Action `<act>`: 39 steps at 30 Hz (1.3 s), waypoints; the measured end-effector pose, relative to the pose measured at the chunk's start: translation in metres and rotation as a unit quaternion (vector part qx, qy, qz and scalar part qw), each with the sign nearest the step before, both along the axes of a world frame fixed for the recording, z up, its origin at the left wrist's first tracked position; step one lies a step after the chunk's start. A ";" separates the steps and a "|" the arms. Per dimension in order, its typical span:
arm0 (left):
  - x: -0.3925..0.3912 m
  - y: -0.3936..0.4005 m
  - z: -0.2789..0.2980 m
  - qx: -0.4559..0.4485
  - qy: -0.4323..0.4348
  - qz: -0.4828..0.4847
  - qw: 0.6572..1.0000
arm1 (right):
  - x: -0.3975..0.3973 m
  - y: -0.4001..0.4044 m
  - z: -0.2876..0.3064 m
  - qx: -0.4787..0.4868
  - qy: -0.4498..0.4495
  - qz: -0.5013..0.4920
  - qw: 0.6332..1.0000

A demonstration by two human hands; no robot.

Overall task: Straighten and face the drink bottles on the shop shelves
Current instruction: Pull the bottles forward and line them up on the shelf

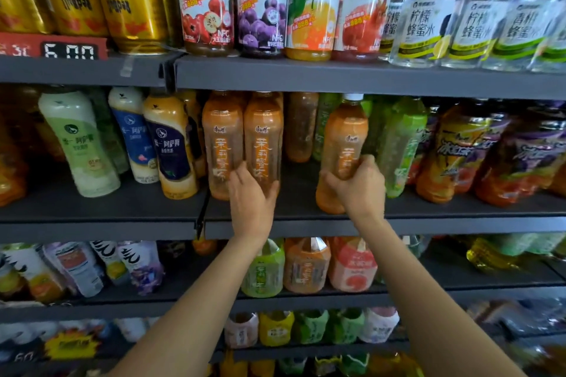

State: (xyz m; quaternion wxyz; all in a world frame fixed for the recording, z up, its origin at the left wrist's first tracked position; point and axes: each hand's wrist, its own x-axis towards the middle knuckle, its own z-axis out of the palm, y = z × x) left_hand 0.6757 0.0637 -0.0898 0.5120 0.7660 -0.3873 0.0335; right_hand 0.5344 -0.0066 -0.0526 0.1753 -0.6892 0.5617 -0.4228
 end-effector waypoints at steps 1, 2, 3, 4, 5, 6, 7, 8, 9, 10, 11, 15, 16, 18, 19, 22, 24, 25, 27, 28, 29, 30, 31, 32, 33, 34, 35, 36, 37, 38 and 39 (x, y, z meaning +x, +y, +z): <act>-0.003 -0.001 0.000 -0.021 -0.003 0.013 1.000 | 0.008 0.003 0.000 -0.002 0.005 0.019 1.000; -0.007 -0.001 0.001 -0.049 -0.018 0.021 0.998 | 0.017 0.007 -0.001 -0.003 0.011 0.038 0.999; -0.010 0.000 0.003 -0.074 -0.038 0.015 0.996 | 0.026 0.010 -0.001 -0.004 0.017 0.054 0.998; -0.013 0.002 0.004 -0.090 -0.054 -0.008 0.994 | 0.033 0.014 -0.002 -0.006 0.021 0.072 0.997; -0.015 0.004 0.003 -0.095 -0.061 -0.042 0.993 | 0.039 0.016 -0.001 -0.007 0.023 0.091 0.996; -0.016 0.006 0.002 -0.091 -0.056 -0.079 0.991 | 0.043 0.016 -0.003 -0.004 0.022 0.113 0.993; -0.014 0.009 -0.001 -0.082 -0.045 -0.109 0.990 | 0.045 0.015 -0.004 0.006 0.017 0.137 0.990; -0.011 0.011 -0.003 -0.068 -0.037 -0.132 0.988 | 0.044 0.013 -0.004 0.019 0.004 0.167 0.986; -0.008 0.013 -0.006 -0.048 -0.034 -0.148 0.987 | 0.042 0.011 -0.005 0.037 -0.017 0.198 0.979; -0.007 0.014 -0.008 -0.027 -0.036 -0.161 0.986 | 0.039 0.010 -0.004 0.050 -0.034 0.225 0.973; -0.007 0.014 -0.009 -0.012 -0.041 -0.171 0.984 | 0.035 0.008 -0.002 0.060 -0.042 0.249 0.966; -0.011 0.006 0.001 -0.003 -0.017 -0.124 0.992 | 0.016 -0.007 0.006 0.131 -0.107 0.342 0.925; -0.010 0.005 0.004 0.010 -0.021 -0.107 0.994 | 0.012 -0.013 0.009 0.142 -0.159 0.329 0.920; -0.004 0.004 0.010 0.042 -0.046 -0.096 0.993 | 0.012 -0.032 0.014 0.098 -0.188 0.256 0.943; -0.001 0.004 0.013 0.056 -0.058 -0.098 0.992 | 0.017 -0.042 0.016 0.054 -0.138 0.222 0.964; 0.005 0.003 0.018 0.079 -0.068 -0.116 0.988 | 0.043 -0.064 0.025 -0.080 0.056 0.159 0.982; 0.006 0.003 0.020 0.091 -0.065 -0.134 0.985 | 0.056 -0.068 0.033 -0.120 0.137 0.145 0.972; 0.007 0.002 0.021 0.096 -0.064 -0.143 0.983 | 0.063 -0.072 0.037 -0.125 0.169 0.138 0.968; 0.009 0.003 0.021 0.102 -0.061 -0.155 0.981 | 0.073 -0.082 0.042 -0.099 0.213 0.116 0.965; 0.011 0.003 0.020 0.100 -0.062 -0.159 0.980 | 0.077 -0.086 0.045 -0.080 0.222 0.105 0.966; 0.013 0.002 0.020 0.098 -0.064 -0.162 0.980 | 0.082 -0.089 0.047 -0.066 0.223 0.102 0.967; 0.015 0.002 0.019 0.096 -0.067 -0.164 0.980 | 0.087 -0.092 0.049 -0.058 0.217 0.104 0.969; 0.016 0.002 0.018 0.094 -0.069 -0.166 0.979 | 0.090 -0.094 0.051 -0.054 0.202 0.108 0.972; 0.016 0.002 0.017 0.090 -0.070 -0.166 0.980 | 0.094 -0.096 0.053 -0.051 0.184 0.110 0.975; 0.015 0.002 0.016 0.084 -0.071 -0.166 0.980 | 0.096 -0.096 0.056 -0.050 0.168 0.111 0.978; 0.015 0.002 0.016 0.078 -0.073 -0.166 0.980 | 0.099 -0.096 0.059 -0.049 0.160 0.106 0.980; 0.014 0.001 0.016 0.073 -0.073 -0.165 0.981 | 0.100 -0.094 0.061 -0.051 0.160 0.099 0.981; 0.014 0.001 0.015 0.069 -0.073 -0.165 0.981 | 0.102 -0.093 0.063 -0.055 0.162 0.091 0.981; 0.014 0.001 0.015 0.066 -0.071 -0.166 0.981 | 0.102 -0.091 0.064 -0.059 0.162 0.083 0.982; 0.014 0.000 0.015 0.066 -0.068 -0.168 0.981 | 0.102 -0.089 0.064 -0.062 0.159 0.074 0.983; 0.015 0.000 0.015 0.068 -0.064 -0.170 0.981 | 0.100 -0.087 0.064 -0.061 0.153 0.063 0.984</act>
